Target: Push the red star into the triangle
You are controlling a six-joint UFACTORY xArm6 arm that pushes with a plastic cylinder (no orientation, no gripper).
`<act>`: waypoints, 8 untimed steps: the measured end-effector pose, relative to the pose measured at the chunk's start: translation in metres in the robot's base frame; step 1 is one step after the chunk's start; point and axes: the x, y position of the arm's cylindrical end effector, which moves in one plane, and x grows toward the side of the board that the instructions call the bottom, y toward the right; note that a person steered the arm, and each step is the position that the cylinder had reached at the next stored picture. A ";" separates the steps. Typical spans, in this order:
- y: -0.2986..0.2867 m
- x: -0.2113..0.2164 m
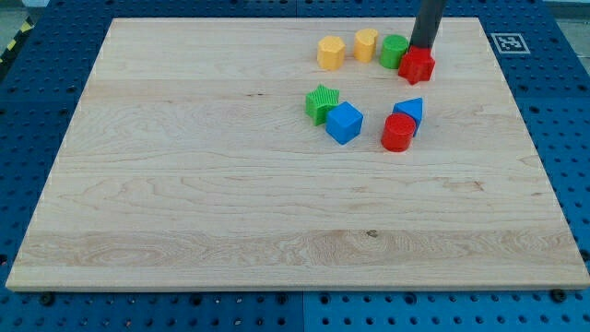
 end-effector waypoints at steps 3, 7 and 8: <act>0.032 0.011; 0.008 0.019; -0.002 0.010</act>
